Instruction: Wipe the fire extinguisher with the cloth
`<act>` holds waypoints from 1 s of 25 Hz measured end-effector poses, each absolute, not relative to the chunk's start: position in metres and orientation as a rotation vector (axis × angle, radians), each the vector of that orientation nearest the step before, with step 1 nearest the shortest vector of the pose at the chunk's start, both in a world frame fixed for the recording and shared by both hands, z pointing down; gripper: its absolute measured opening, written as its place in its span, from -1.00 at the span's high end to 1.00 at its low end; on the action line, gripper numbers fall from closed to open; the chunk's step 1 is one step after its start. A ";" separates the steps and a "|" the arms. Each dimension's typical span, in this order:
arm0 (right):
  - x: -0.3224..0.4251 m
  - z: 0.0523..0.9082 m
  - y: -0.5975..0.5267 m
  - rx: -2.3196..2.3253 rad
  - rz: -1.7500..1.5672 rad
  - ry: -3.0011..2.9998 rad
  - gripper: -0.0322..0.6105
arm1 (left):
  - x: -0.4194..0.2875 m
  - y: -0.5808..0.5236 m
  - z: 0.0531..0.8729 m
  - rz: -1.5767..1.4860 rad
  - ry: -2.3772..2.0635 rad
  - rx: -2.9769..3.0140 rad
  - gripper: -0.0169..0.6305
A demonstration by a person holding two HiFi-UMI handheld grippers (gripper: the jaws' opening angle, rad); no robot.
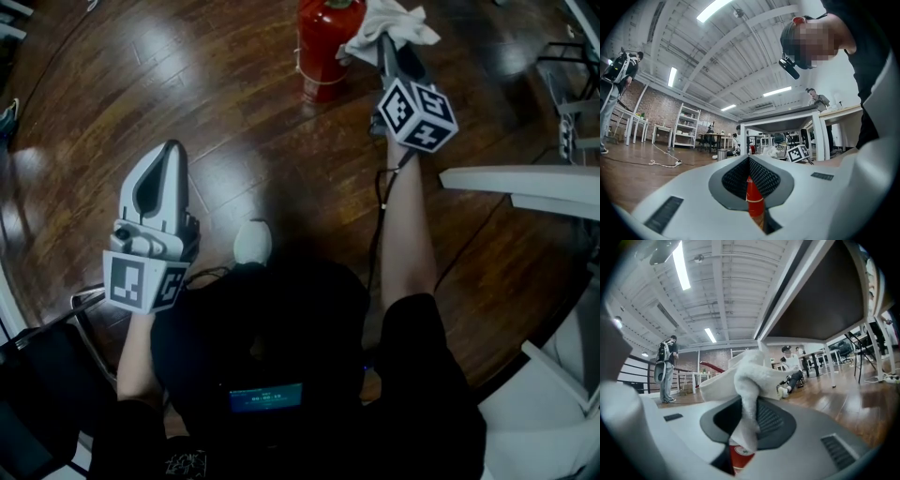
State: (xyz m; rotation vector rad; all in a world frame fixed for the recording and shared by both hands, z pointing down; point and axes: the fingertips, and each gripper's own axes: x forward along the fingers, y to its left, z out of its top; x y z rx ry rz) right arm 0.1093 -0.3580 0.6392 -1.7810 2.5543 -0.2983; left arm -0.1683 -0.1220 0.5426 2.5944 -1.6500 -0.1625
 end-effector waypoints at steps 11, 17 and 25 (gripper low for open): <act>0.078 0.720 -0.367 -1.777 -0.405 2.693 0.61 | -0.177 -0.129 0.550 -0.155 -1.660 2.574 0.94; 0.080 0.795 -0.368 -1.823 -0.628 2.691 0.61 | -0.181 -0.133 0.550 -0.168 -1.661 2.570 0.94; 0.074 0.852 -0.361 -1.874 -0.793 2.730 0.61 | -0.183 -0.134 0.551 -0.159 -1.663 2.559 0.94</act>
